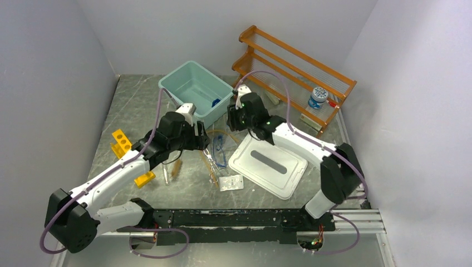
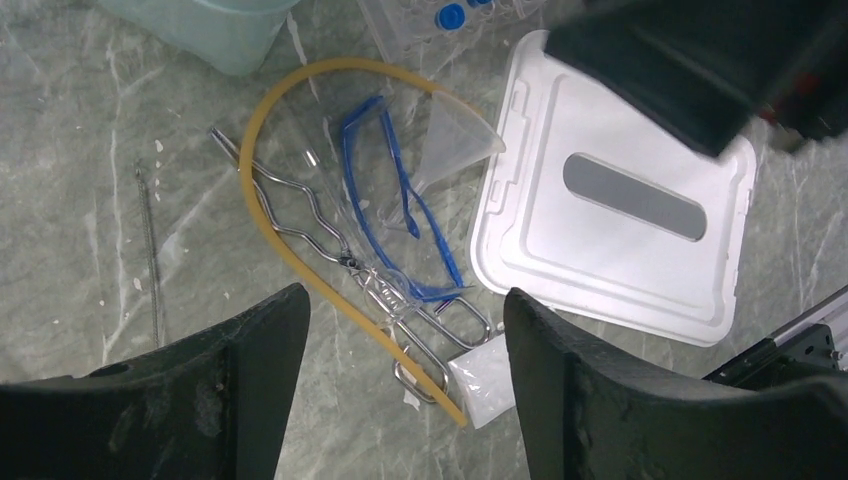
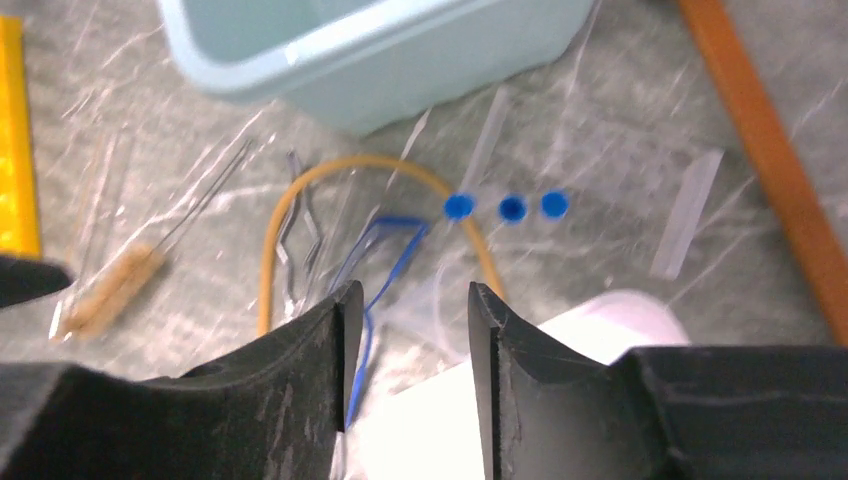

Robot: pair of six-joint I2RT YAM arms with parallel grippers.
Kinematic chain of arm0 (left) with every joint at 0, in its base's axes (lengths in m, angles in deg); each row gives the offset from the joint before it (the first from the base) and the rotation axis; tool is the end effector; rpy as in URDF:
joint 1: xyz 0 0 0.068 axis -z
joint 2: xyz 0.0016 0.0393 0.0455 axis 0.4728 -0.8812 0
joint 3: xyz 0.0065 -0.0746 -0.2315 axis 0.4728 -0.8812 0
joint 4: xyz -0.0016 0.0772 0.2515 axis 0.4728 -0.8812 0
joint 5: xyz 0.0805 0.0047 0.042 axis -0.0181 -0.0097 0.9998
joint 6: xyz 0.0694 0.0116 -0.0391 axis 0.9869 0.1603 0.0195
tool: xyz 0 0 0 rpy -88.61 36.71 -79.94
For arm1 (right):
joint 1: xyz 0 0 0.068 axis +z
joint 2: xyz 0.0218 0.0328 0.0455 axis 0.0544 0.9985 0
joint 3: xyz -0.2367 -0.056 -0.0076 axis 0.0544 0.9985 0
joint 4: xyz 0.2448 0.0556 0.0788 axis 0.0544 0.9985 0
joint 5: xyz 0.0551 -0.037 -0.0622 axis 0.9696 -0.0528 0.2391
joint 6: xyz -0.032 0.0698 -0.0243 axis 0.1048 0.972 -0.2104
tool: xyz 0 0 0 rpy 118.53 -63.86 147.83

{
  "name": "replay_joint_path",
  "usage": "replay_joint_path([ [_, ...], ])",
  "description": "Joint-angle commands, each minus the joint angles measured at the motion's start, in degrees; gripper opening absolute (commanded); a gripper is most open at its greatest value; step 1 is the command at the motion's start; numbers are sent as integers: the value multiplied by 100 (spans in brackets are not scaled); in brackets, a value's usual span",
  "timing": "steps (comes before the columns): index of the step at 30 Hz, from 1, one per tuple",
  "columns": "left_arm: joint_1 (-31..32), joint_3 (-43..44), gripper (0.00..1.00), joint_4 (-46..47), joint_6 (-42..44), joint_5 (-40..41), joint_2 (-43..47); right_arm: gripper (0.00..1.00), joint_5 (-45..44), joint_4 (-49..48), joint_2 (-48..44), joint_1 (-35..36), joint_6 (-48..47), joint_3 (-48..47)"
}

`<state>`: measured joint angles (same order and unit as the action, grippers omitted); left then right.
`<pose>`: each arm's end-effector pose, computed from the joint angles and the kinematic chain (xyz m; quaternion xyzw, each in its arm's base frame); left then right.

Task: Organize the chemistry lab equipment

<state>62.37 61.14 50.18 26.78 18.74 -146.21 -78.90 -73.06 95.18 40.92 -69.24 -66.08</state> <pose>0.2388 -0.1624 0.2293 0.0569 0.8799 -0.2411 0.4054 0.3204 0.2465 0.2214 -0.1927 0.8540 0.1921 0.4435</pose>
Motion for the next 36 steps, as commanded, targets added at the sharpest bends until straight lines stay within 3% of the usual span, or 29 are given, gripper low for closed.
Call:
replay_joint_path([
  [1,-49,-232,77,-73,-309,16,142,49,-399,493,-646,343,688,520],
  [6,-49,-368,79,-397,-606,420,246,63,-495,711,-746,997,1295,943],
  [11,-75,-492,78,-575,-874,736,521,64,-460,705,-141,1398,1771,927],
  [19,-101,-816,72,-410,-1135,479,797,33,-501,578,876,1576,1572,354],
  [23,-110,-831,71,-356,-1106,400,776,24,-525,658,1145,1574,1321,104],
  [31,-140,-701,73,-441,-1105,376,765,5,180,923,700,1567,494,162],
  [36,-262,-460,75,-575,-1181,289,803,0,734,1171,159,1513,317,372],
])
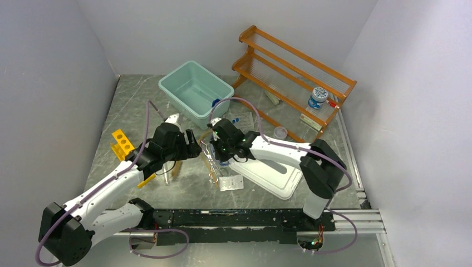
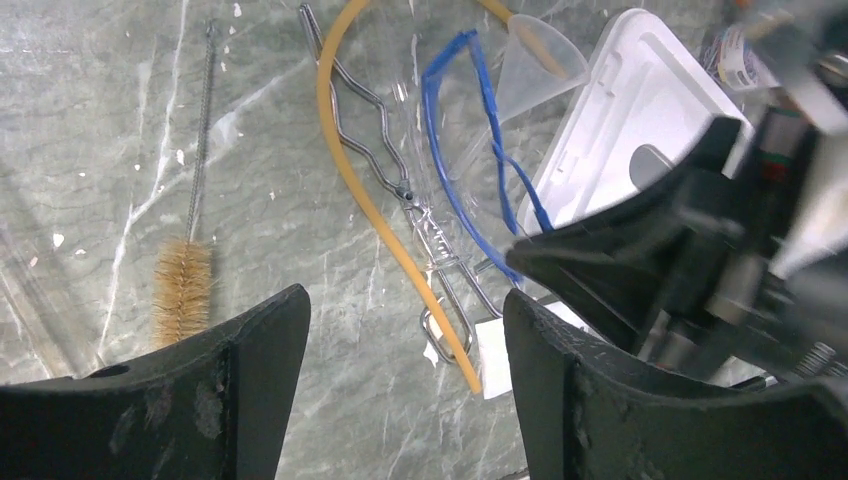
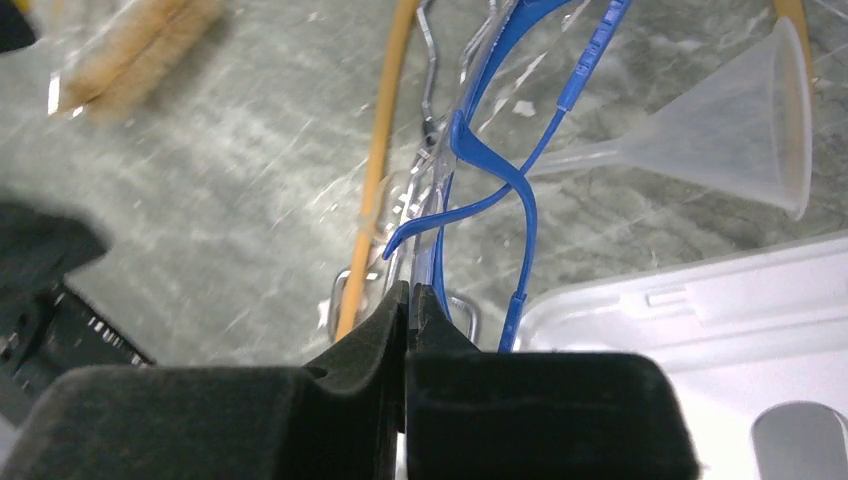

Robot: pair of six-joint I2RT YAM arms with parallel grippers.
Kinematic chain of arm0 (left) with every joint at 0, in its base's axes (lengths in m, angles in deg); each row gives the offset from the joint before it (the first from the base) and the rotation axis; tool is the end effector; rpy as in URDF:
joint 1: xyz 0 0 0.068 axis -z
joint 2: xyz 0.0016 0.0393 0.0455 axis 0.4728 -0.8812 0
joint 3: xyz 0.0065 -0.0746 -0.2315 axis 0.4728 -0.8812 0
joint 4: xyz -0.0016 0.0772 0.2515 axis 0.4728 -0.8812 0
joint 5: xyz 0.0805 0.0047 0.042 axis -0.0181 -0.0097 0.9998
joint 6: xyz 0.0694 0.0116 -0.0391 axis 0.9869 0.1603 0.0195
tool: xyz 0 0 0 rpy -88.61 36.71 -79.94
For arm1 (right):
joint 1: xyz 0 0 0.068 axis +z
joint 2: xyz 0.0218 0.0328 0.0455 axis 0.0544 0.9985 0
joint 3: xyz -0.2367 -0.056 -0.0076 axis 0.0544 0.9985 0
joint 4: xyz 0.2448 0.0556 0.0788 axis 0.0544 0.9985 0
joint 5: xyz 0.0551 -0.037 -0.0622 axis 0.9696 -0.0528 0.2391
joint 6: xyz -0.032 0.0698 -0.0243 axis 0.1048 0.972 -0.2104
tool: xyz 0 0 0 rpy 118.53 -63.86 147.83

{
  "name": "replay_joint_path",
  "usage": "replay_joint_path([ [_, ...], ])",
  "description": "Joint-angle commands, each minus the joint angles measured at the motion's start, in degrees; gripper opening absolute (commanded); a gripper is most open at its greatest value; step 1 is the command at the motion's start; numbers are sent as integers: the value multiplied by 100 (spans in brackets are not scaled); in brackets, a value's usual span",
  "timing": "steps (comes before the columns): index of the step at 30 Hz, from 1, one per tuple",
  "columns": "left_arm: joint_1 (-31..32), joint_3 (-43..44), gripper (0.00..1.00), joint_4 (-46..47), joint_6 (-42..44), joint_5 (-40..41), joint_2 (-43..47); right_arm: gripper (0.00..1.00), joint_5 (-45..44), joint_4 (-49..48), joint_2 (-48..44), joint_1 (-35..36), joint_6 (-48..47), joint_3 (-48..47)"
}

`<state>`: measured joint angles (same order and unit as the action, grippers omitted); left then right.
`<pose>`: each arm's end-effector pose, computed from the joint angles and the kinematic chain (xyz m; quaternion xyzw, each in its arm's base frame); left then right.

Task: Organize the chemistry lab equipment

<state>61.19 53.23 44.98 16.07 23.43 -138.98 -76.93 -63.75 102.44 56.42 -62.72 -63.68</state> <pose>0.2162 -0.1339 0.1998 -0.0530 0.9027 -0.2171 0.3676 0.2327 0.3135 0.1414 -0.2866 0.8985 0.1977 0.2672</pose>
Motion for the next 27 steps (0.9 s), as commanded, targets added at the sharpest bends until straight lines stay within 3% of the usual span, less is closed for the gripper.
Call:
replay_joint_path([
  [1,-176,394,75,-91,-113,-186,93,0,602,273,-722,-51,-347,169],
  [5,-310,809,75,-389,56,68,249,0,879,436,-1247,-87,-437,178],
  [9,-333,1399,75,-726,416,1023,614,0,1256,439,-1648,-207,-522,-95],
  [14,-335,1935,76,-787,848,1908,1024,0,1358,319,-1378,-435,-705,-1362],
  [22,-331,2546,76,-775,837,1872,1036,0,1788,509,986,-1089,-1354,-4363],
  [27,-335,2620,76,-790,872,1720,890,0,1788,1195,2737,-1173,-2028,-6445],
])
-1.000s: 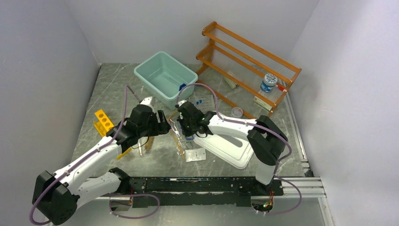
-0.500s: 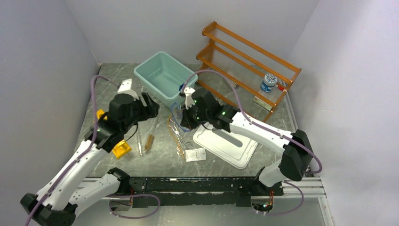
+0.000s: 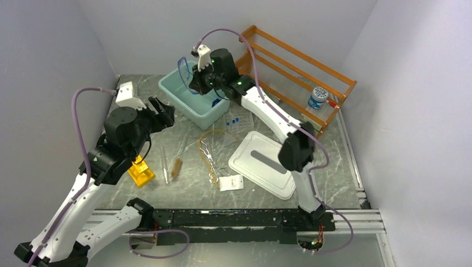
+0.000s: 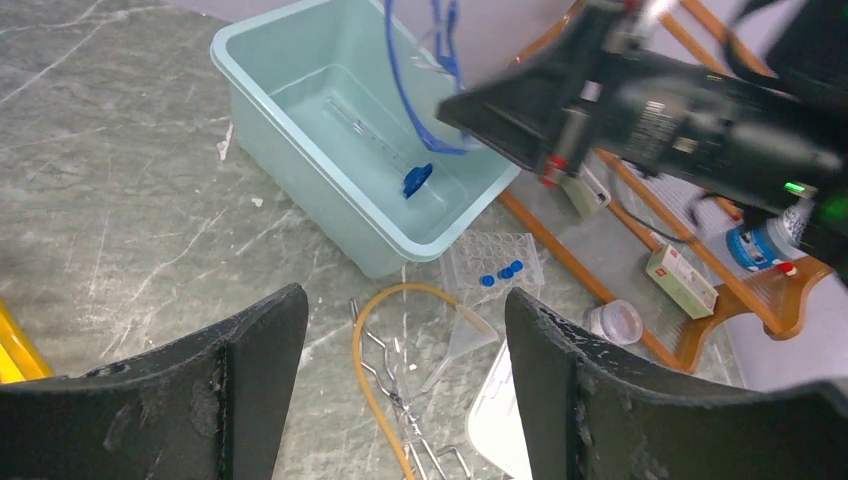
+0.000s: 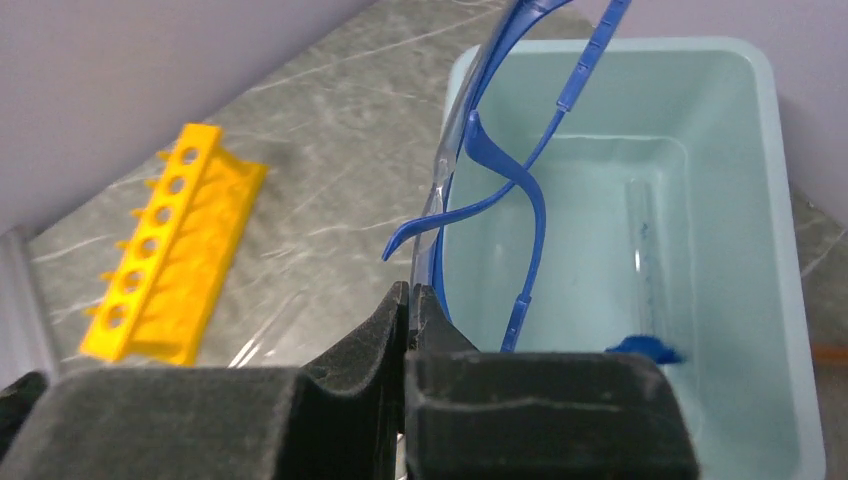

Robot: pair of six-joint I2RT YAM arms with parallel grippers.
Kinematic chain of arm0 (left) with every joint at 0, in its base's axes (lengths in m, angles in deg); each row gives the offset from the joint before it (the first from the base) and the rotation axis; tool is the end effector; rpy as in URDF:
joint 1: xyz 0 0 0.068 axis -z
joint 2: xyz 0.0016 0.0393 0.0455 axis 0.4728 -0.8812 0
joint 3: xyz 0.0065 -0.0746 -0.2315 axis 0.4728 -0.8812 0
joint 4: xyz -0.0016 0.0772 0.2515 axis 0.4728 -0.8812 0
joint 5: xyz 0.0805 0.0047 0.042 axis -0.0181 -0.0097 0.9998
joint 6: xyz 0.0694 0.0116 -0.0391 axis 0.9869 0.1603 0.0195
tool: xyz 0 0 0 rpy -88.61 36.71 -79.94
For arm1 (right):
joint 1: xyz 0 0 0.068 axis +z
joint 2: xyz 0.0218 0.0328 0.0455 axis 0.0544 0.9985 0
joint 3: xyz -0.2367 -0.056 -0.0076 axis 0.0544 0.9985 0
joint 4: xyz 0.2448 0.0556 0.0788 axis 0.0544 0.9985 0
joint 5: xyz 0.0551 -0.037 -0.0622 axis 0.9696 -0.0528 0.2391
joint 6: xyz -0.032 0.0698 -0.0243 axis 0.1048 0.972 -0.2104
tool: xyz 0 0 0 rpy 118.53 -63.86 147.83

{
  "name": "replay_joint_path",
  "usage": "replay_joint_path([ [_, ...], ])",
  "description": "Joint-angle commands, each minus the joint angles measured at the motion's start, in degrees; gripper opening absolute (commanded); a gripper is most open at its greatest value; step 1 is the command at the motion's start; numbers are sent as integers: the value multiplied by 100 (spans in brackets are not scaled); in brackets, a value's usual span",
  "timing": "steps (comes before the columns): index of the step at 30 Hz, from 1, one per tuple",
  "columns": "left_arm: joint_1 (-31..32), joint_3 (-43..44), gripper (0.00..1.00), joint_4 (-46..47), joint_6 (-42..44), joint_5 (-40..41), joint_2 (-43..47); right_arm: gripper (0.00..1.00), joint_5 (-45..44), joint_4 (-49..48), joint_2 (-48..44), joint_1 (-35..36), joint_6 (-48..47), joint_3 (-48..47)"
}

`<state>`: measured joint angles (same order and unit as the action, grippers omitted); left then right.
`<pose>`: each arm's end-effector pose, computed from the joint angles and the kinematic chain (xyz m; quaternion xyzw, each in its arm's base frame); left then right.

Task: Organize the chemistry lab equipment

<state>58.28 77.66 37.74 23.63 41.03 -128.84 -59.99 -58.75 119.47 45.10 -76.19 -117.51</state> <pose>0.1961 -0.0834 0.3826 -0.1198 0.7642 -0.1796 0.6077 0.3610 0.3531 0.3443 -0.3415 0.7359 0.3401 0.4755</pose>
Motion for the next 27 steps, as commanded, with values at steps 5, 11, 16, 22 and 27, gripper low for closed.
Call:
replay_joint_path([
  [5,-40,122,77,-89,170,-45,-239,0,-480,507,1790,-133,-1026,-1573],
  [11,-44,21,77,-52,183,-143,-387,0,-841,94,2096,-164,-1242,-1458],
  [16,-47,-119,77,81,216,-334,-467,0,-1050,290,2605,-178,-1620,-2075],
  [22,-45,-248,76,103,201,-380,-548,0,-1009,220,2751,-276,-1956,-1892],
  [27,-44,-359,76,126,167,-432,-630,0,-975,406,2945,-364,-2029,-2017],
])
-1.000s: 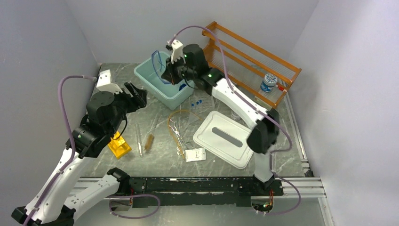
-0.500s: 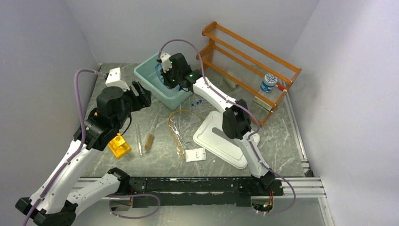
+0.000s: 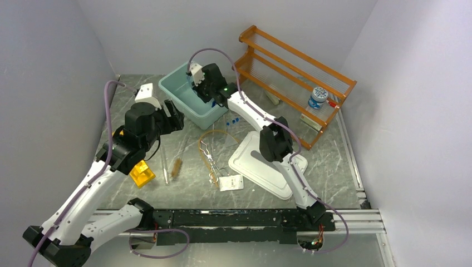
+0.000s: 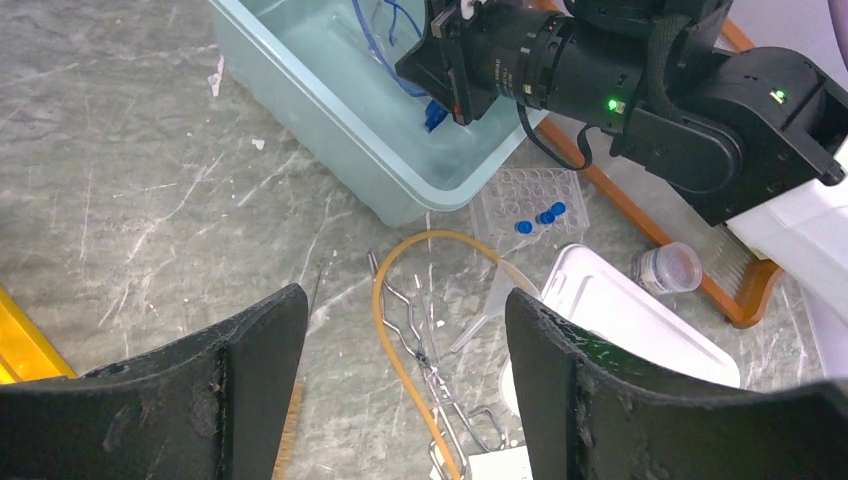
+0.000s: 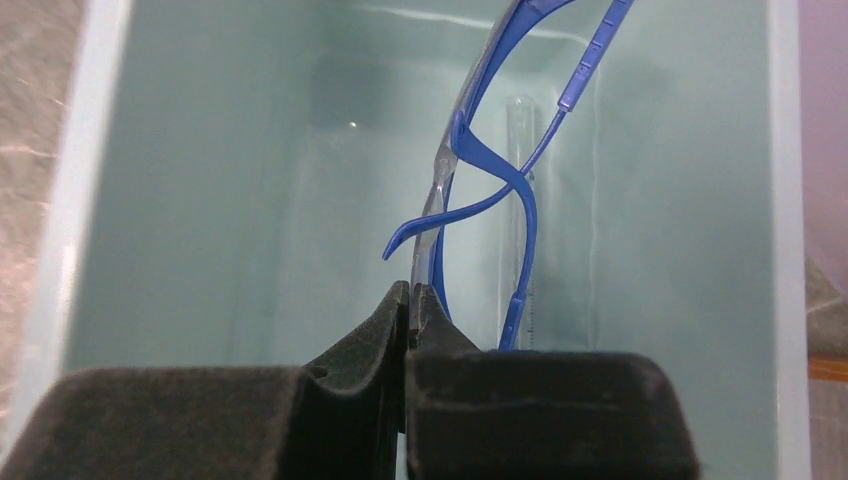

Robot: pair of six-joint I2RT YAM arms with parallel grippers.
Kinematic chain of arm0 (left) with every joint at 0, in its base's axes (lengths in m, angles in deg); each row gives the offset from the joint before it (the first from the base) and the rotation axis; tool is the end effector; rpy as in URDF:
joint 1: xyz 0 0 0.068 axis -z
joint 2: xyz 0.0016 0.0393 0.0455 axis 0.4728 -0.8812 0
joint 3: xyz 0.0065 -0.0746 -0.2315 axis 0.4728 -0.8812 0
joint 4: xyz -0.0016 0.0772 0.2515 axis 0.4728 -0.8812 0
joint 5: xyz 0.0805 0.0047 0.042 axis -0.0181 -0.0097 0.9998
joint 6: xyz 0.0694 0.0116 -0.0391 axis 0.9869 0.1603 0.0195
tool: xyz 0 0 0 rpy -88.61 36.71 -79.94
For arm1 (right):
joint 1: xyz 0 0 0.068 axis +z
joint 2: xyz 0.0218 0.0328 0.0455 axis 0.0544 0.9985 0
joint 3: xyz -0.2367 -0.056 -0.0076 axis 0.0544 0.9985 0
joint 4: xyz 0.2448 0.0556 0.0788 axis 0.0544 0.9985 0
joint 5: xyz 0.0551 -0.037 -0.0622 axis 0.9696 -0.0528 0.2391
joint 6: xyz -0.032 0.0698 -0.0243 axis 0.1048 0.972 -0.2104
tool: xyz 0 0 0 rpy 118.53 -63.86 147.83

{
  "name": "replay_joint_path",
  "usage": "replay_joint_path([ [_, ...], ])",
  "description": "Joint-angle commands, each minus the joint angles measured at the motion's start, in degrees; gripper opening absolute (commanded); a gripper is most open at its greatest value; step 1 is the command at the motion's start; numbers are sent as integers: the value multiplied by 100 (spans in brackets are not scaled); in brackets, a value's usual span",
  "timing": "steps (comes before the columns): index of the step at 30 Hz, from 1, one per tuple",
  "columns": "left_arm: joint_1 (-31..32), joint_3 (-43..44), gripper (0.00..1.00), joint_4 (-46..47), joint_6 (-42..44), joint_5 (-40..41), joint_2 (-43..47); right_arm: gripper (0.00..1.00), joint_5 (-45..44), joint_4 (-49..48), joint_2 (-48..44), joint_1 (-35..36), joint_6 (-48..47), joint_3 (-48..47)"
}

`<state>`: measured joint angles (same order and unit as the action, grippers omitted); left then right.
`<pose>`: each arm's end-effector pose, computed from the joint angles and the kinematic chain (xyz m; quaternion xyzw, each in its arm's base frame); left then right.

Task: Organize the chemistry lab equipment

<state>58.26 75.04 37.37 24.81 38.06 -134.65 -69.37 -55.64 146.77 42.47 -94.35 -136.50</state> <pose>0.2202 -0.1011 0.3440 -0.0853 0.8140 -0.1554 0.5532 0.4464 0.3788 0.2090 -0.4174 0.7610 0.1701 0.4665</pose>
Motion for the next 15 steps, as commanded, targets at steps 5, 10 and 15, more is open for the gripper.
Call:
replay_joint_path([
  [5,-42,-194,76,239,12,-191,-127,0,-64,456,428,-172,-186,-318],
  [10,-42,-239,76,286,-4,-228,-210,2,-106,460,469,-242,-151,-191],
  [15,-41,-311,76,320,19,-252,-264,22,-385,627,528,-256,-182,-398],
])
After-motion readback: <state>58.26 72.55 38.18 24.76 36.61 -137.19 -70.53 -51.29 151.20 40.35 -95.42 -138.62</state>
